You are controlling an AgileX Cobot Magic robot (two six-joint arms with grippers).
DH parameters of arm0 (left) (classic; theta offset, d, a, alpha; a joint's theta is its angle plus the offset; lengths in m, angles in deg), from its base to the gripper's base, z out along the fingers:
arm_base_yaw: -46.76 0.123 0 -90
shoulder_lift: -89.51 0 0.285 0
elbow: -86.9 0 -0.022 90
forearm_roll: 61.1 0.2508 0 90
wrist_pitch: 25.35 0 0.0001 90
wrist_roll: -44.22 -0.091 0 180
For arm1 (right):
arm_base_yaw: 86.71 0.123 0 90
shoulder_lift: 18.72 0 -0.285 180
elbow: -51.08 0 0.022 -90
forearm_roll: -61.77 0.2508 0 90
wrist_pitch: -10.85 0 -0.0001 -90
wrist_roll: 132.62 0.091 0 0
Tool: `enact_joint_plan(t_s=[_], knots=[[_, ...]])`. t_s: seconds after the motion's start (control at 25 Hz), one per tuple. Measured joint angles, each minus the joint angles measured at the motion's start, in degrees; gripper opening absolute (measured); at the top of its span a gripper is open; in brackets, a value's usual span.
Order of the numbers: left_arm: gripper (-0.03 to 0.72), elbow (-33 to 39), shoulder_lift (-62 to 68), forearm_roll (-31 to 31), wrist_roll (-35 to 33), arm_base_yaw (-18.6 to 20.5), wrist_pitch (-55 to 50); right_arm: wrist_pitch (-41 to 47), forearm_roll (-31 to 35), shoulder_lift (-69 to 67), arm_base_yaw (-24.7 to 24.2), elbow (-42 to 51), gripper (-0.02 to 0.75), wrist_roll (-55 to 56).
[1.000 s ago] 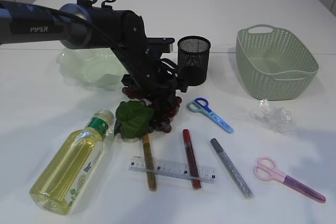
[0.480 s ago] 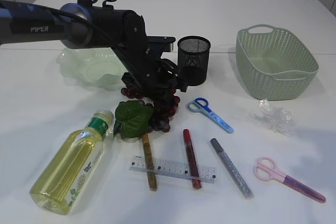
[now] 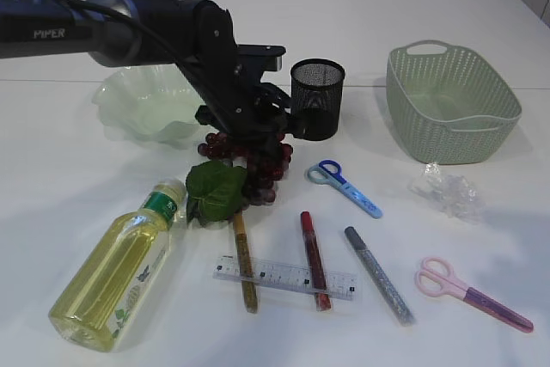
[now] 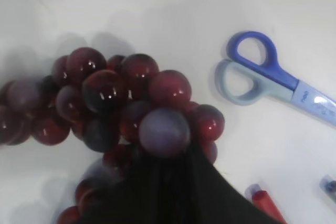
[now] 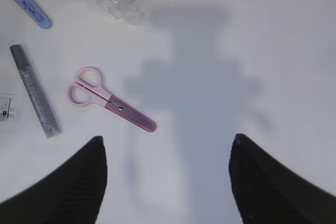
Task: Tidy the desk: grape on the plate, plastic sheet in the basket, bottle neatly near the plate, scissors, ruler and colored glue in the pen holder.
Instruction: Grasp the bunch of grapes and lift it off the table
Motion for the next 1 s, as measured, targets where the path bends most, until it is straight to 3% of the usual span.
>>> enact_joint_plan(t_s=[1.0], knots=[[0.050,0.0,-16.8,0.8,0.0,0.0,-4.9,-0.3,0.0,0.0,0.0,0.0,0.563,-1.1]])
